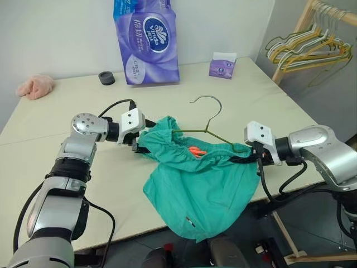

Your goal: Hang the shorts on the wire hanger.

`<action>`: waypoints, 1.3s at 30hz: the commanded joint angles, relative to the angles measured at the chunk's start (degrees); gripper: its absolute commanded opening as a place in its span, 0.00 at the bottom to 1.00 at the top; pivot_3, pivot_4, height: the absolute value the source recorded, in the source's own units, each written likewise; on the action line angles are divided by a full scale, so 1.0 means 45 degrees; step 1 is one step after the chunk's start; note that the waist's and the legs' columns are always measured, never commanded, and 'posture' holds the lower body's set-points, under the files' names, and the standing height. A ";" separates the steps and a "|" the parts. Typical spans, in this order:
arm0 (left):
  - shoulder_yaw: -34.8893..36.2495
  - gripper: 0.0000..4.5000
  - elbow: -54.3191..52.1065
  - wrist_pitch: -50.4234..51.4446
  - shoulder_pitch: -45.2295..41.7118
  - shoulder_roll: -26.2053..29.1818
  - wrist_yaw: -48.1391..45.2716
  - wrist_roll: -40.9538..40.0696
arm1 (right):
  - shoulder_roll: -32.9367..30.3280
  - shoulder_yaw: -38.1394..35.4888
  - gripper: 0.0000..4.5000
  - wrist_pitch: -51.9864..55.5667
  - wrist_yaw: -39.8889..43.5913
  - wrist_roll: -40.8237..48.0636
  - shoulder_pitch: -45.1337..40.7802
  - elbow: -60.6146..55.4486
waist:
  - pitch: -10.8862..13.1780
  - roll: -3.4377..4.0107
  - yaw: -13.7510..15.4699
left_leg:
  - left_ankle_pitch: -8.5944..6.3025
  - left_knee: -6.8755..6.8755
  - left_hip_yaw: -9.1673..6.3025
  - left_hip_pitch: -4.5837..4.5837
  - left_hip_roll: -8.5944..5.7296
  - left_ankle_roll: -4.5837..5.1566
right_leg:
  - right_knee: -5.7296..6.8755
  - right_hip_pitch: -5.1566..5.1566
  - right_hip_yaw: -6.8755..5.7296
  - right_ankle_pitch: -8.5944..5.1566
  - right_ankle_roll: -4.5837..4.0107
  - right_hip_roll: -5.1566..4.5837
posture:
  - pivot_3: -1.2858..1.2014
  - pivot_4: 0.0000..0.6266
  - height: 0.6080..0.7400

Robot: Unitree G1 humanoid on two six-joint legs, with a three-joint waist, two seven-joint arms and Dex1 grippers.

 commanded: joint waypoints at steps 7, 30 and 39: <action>0.0423 0.99 0.1360 -0.1714 -0.0640 0.0150 0.1076 0.0392 | -0.0478 -0.1618 0.00 0.1379 -0.0287 0.1355 0.0645 -0.1025 | 0.0000 0.0000 -0.0208 | 0.0000 0.0000 -0.0002 -0.0007 -0.0001 0.0000 | -0.0003 0.0002 -0.0002 0.0000 0.0001 -0.0003 | 0.39 0.16 1.00; 0.0936 0.01 0.0160 -0.0716 0.0700 0.0078 0.1194 -0.0111 | -0.0772 -0.2656 0.00 0.1951 -0.1166 0.2282 0.1703 -0.1139 | 0.0000 -0.0001 -0.0258 | 0.0000 0.0000 -0.0004 -0.0008 -0.0001 0.0000 | -0.0004 0.0003 -0.0005 0.0000 0.0001 -0.0002 | 0.39 0.17 1.00; 0.1525 0.01 -0.2026 0.2547 0.1422 -0.0106 0.1202 -0.1586 | -0.0622 -0.4387 0.00 0.3639 -0.2353 0.3457 0.3161 -0.1715 | 0.0001 -0.0002 -0.0211 | -0.0001 -0.0001 -0.0006 -0.0012 0.0000 0.0002 | -0.0006 0.0005 -0.0005 -0.0001 0.0002 -0.0003 | 0.39 0.19 1.00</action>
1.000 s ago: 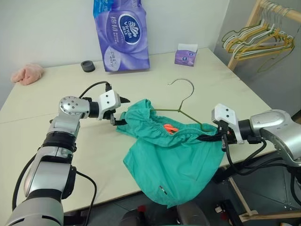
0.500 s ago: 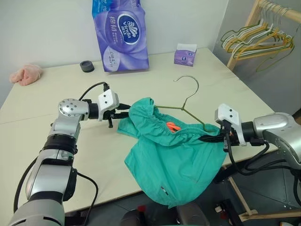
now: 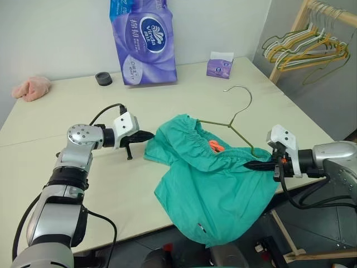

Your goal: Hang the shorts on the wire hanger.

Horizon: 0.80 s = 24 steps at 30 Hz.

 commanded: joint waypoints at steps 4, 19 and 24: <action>0.0657 0.01 -0.4400 0.4817 0.0886 0.0237 -0.1273 -0.2816 | 0.0881 -0.2675 0.00 0.2315 -0.2281 0.1060 0.1030 -0.0348 | 0.0001 0.0002 -0.0002 | 0.0000 0.0000 -0.0001 -0.0001 0.0001 0.0000 | 0.0004 0.0001 0.0005 0.0000 0.0000 0.0000 | 0.39 0.20 1.00; -0.0978 0.01 -1.0306 0.9889 -0.0724 -0.2531 0.0247 -0.5851 | 0.1557 -0.9979 0.00 0.5574 -0.6356 0.0278 0.3571 -0.0489 | 0.0027 0.0041 -0.0032 | -0.0003 -0.0001 0.0037 0.0065 0.0004 0.0004 | -0.0026 0.0080 0.0051 -0.0006 0.0014 0.0112 | 0.35 0.26 1.00; -0.1868 0.13 -0.9324 0.7862 -0.1629 -0.3357 0.0617 -0.4204 | 0.1023 -1.0337 0.00 0.5371 -0.7239 -0.0445 0.3029 -0.0310 | 0.0073 0.0083 -0.0398 | -0.0011 -0.0009 0.0060 0.0071 0.0021 0.0017 | -0.0051 0.0102 0.0073 -0.0041 0.0069 0.0144 | 0.34 0.28 1.00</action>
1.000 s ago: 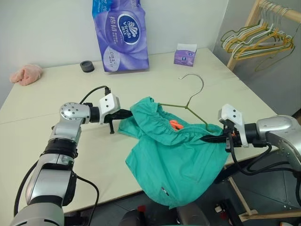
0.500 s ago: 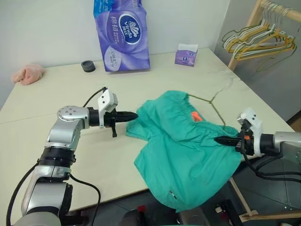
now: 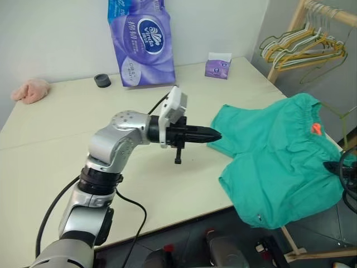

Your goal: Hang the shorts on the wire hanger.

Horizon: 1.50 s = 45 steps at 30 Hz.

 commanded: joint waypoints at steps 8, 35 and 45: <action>-0.0368 0.66 0.0286 -0.1463 -0.1611 -0.1170 0.0190 0.0720 | -0.1535 -0.0741 0.00 0.0361 -0.1241 -0.0930 -0.2633 0.0822 | 0.0271 0.0084 -0.0583 | -0.0027 -0.0016 0.0077 0.0008 0.0007 0.0045 | -0.0031 0.0022 0.0064 -0.0022 0.0035 0.0010 | 0.34 0.30 1.00; -0.0487 0.79 0.3566 -0.2688 -0.4927 -0.3758 -0.0140 0.1290 | -0.3391 -0.0453 0.00 0.2357 -0.3751 -0.3369 -0.9486 0.9253 | 0.0787 0.0098 -0.1057 | -0.0044 -0.0031 0.0231 0.0025 -0.0010 0.0071 | -0.0099 0.0015 0.0226 -0.0008 0.0106 -0.0002 | 0.34 0.34 1.00; -0.0460 0.80 0.4274 -0.2715 -0.5367 -0.4025 -0.0987 0.1119 | -0.2440 -0.1599 0.30 0.2357 -0.4165 -0.3220 -0.9758 0.7700 | 0.0787 0.0104 -0.1311 | -0.0059 -0.0034 0.0309 0.0010 -0.0011 0.0096 | -0.0202 0.0015 0.0318 0.0044 0.0199 -0.0001 | 0.33 0.33 1.00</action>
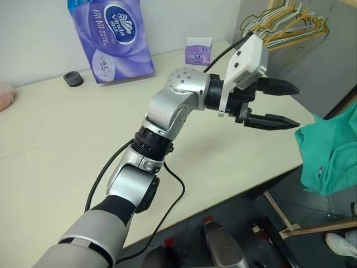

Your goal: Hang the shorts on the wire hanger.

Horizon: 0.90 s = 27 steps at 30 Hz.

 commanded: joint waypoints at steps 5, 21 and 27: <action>0.0181 0.80 0.0258 -0.0459 -0.0619 -0.0274 -0.0232 -0.0025 | 0.0159 -0.0763 0.69 0.0101 -0.0111 0.0411 -0.0370 -0.1418 | 0.0000 0.0005 -0.0248 | -0.0007 -0.0007 0.0003 0.0001 0.0001 0.0011 | 0.0000 -0.0003 0.0008 -0.0004 0.0009 0.0001 | 0.33 0.33 1.00; 0.0254 0.80 0.0605 -0.0783 -0.0428 -0.0095 -0.0015 0.0442 | -0.0849 0.3396 1.00 -0.7533 0.2614 -0.0137 0.2392 -0.5530 | -0.0003 0.0010 -0.0561 | -0.0025 -0.0015 0.0022 0.0009 0.0001 0.0039 | -0.0006 -0.0005 0.0028 -0.0010 0.0033 0.0003 | 0.34 0.30 1.00; 0.0678 0.80 0.0156 -0.0777 0.0866 0.1281 0.1377 0.1330 | 0.1329 0.4722 1.00 -1.0074 0.3291 0.0422 0.3952 -0.7655 | -0.0015 0.0003 -0.0681 | -0.0025 -0.0015 0.0009 0.0019 0.0022 0.0033 | 0.0001 -0.0001 0.0022 -0.0008 0.0046 0.0019 | 0.36 0.26 1.00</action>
